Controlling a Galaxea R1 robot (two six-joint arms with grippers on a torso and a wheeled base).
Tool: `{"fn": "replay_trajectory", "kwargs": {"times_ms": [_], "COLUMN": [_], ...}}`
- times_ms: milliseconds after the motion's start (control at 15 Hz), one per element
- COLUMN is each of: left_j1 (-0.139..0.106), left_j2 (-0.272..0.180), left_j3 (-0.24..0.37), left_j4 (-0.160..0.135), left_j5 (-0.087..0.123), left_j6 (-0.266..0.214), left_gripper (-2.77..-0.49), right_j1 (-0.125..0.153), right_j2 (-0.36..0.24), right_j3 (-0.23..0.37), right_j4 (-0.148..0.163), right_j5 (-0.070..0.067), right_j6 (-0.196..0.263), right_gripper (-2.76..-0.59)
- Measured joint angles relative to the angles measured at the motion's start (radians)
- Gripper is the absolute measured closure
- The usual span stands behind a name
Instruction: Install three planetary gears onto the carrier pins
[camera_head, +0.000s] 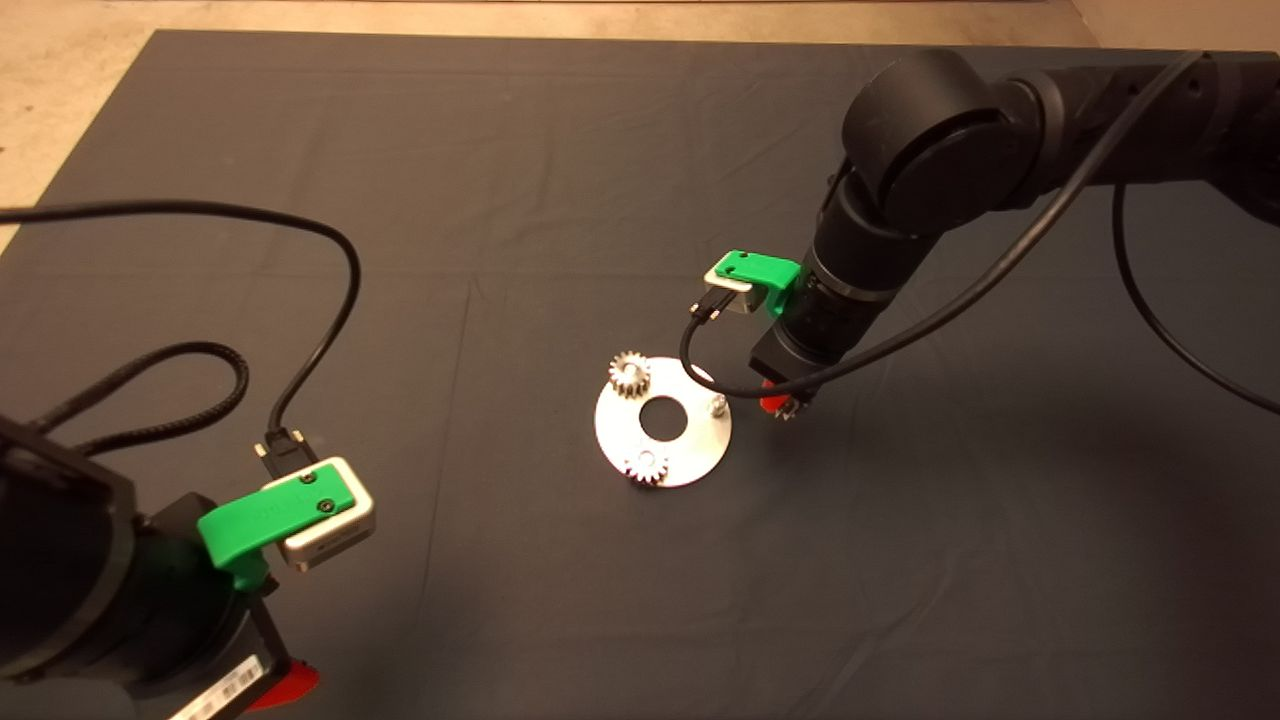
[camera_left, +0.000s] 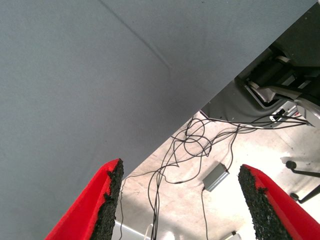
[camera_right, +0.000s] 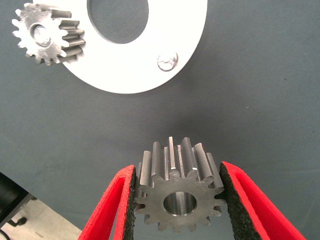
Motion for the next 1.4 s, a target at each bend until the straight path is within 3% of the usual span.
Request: {"fn": "replay_trajectory", "kwargs": {"times_ms": [467, 733, 800, 1067, 1400], "left_j1": [0.0, 0.0, 0.0, 0.0, 0.0], "left_j2": [-0.006, -0.011, -0.012, -0.019, -0.026], "left_j3": [-0.009, -0.014, -0.016, -0.02, -0.02], "left_j4": [-0.002, -0.002, -0.003, -0.002, -0.003], "left_j5": [0.0, 0.001, 0.0, 0.001, 0.0], "left_j6": [-0.016, -0.017, -0.017, -0.018, -0.018], "left_gripper": [-1.6, -1.6, -1.6, -1.6, -1.6], "right_j1": [-0.001, -0.018, -0.022, -0.051, -0.064], "right_j2": [0.025, 0.048, 0.048, 0.048, 0.053], "right_j3": [0.017, 0.0, -0.012, -0.057, -0.109], "right_j4": [0.0, -0.016, -0.021, -0.069, -0.137], "right_j5": [-0.005, 0.002, -0.001, 0.0, -0.001], "right_j6": [0.008, 0.007, 0.006, -0.031, -0.073], "right_gripper": [-1.05, -1.05, -1.05, -1.05, -1.05]}}
